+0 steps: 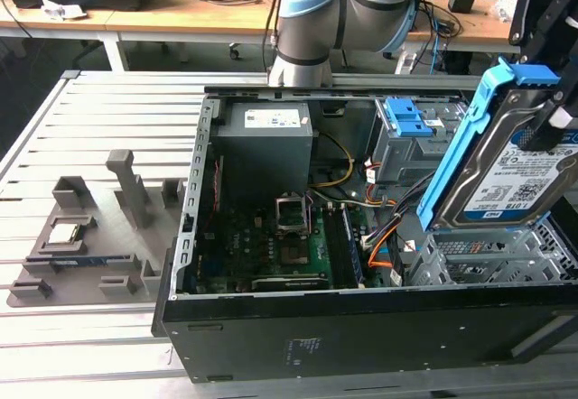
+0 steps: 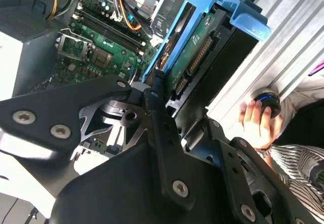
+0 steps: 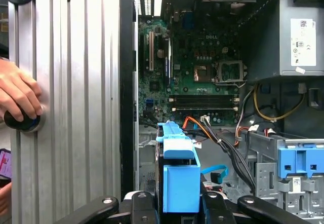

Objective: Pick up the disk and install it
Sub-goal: 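Pick up the disk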

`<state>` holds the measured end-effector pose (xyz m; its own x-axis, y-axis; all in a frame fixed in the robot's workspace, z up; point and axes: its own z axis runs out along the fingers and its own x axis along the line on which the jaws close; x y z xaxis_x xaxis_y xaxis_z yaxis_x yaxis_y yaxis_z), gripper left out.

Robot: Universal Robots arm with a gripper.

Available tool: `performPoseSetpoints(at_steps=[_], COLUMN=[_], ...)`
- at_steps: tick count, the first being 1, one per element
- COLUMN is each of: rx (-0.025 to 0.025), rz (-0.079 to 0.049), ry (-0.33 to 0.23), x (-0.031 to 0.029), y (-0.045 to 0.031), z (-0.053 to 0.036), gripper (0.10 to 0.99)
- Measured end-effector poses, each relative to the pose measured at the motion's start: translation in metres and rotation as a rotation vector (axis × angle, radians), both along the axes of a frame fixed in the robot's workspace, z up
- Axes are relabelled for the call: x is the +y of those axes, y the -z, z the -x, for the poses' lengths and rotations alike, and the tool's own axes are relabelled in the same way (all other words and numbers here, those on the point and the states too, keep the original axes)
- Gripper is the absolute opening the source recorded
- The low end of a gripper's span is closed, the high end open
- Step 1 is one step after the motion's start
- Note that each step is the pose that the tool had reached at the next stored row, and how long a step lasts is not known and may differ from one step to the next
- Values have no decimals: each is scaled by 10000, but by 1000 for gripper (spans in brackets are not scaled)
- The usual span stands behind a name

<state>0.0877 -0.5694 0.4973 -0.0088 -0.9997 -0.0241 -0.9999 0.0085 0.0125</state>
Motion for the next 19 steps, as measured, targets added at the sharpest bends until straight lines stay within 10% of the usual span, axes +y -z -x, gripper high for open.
performPoseSetpoints(at_steps=[10, 19], rx=[72, 312], rz=[7, 6], ry=[-1, -2], x=[2, 141], y=[168, 295], z=[-44, -317], gripper=[365, 365])
